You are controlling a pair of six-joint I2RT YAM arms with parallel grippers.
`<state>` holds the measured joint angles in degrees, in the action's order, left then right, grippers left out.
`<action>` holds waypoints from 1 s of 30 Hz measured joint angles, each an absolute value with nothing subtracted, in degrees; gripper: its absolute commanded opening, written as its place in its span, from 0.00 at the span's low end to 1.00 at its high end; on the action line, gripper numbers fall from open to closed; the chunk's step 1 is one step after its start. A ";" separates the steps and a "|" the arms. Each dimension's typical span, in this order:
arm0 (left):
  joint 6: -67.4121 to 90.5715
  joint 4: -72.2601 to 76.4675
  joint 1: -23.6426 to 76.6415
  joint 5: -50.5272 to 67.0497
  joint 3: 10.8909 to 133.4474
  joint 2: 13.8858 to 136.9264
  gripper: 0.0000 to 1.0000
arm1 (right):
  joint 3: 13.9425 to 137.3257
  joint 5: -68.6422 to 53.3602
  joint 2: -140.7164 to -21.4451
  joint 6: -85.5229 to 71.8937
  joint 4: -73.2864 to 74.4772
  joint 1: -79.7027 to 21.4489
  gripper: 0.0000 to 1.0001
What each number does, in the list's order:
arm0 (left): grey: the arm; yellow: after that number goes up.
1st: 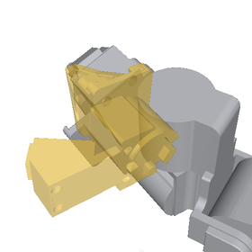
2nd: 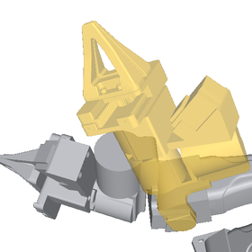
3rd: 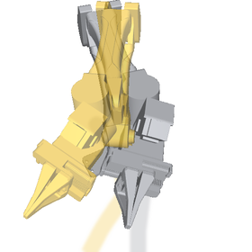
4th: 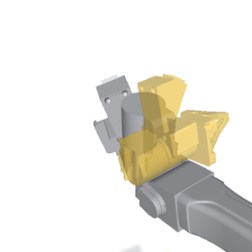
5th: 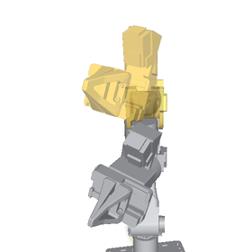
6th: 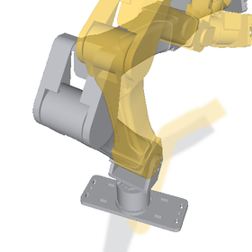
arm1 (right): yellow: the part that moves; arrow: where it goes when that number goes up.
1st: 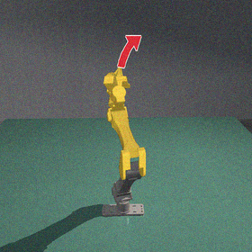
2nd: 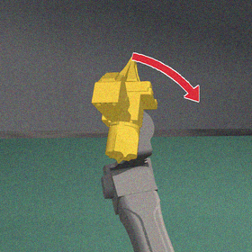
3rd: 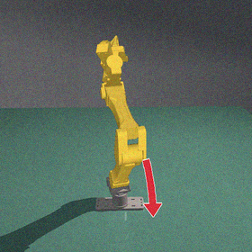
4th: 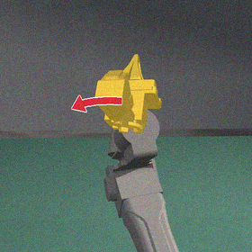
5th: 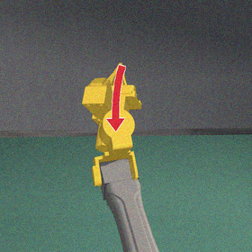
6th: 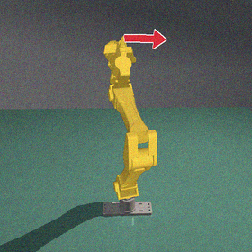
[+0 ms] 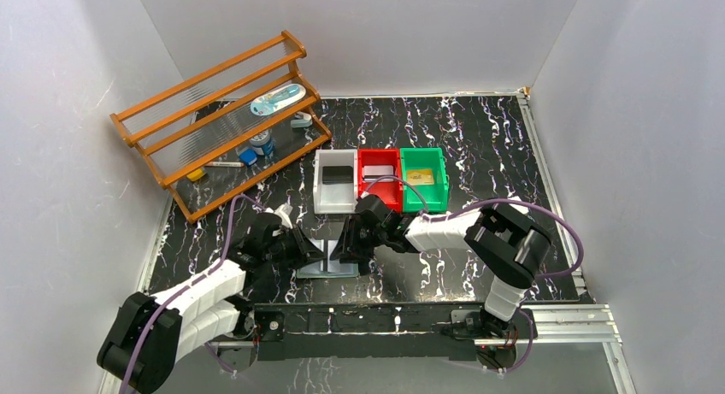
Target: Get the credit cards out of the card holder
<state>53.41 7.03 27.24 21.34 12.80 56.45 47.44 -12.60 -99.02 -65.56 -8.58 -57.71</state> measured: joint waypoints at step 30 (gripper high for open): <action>48.23 -5.41 27.57 18.81 19.25 53.19 0.00 | 45.95 -12.64 -97.71 -65.65 -9.39 -56.90 0.48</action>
